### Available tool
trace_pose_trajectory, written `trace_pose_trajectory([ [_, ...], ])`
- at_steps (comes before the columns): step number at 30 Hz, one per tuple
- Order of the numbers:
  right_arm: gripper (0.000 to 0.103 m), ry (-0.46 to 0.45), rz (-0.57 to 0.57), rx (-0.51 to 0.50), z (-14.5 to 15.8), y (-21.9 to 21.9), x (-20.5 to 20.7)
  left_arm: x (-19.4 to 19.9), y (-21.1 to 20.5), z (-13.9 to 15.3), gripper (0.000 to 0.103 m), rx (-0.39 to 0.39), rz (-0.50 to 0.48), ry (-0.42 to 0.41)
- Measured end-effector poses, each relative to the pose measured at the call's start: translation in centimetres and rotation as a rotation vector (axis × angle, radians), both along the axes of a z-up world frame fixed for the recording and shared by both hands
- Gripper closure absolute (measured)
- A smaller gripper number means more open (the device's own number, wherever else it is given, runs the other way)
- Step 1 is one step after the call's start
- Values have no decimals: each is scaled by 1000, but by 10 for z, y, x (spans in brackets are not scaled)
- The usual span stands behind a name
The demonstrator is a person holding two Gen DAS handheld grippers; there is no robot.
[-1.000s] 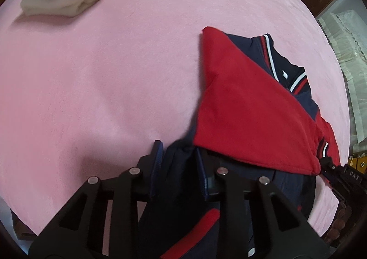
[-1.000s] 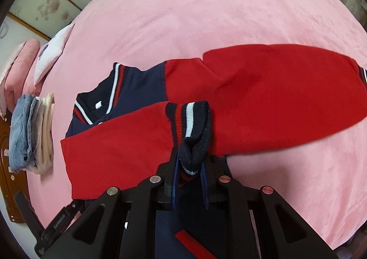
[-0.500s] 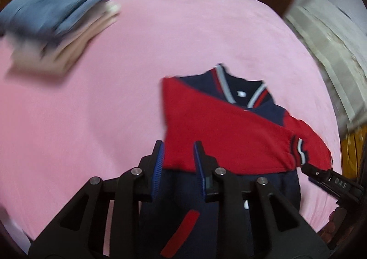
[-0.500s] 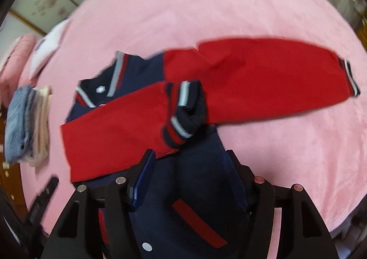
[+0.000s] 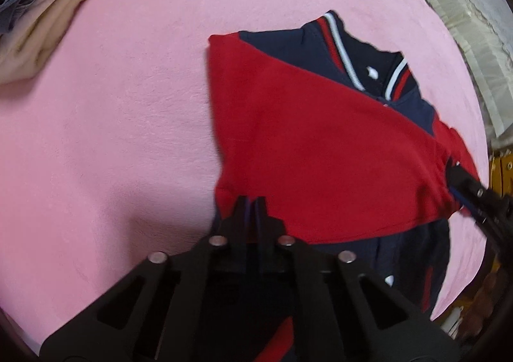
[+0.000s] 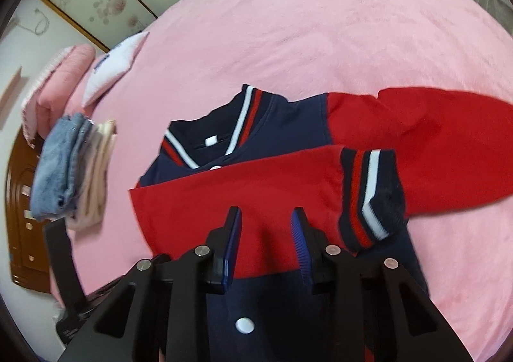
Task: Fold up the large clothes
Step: 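Release the sleeve with the left gripper while the right gripper grasps the other red cuff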
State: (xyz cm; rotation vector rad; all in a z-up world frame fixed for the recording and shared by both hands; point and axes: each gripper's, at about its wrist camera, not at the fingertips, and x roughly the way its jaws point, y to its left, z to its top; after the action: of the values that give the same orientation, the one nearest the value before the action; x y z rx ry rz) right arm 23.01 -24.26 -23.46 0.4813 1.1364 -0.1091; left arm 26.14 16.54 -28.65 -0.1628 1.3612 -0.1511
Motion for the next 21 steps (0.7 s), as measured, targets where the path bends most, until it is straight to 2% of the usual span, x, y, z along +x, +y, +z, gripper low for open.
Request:
trace_pose_trajectory([
  [4,69,55,-8,-100,-11,-21,3,1,19,-1,102,-37,-23,13],
  [8,86,115,-98,-171,-23,-53,-6,2,29,-2,102,-38,-38,24],
  [10,86,148,-172,-227,-23,-67,-14,9,19,-4,102,-38,-41,21],
  [13,85,130,-287,-188,-17,-89,-30,11,27,3,102,-50,-41,14],
  [16,82,63,-444,-79,-11,-112,-53,8,28,18,102,-55,-82,-4],
  [18,68,54,-548,-35,-11,-126,-68,3,16,27,102,-54,-124,-2],
  [21,67,11,-627,26,-9,-140,-85,-9,-4,36,101,-61,-140,21],
])
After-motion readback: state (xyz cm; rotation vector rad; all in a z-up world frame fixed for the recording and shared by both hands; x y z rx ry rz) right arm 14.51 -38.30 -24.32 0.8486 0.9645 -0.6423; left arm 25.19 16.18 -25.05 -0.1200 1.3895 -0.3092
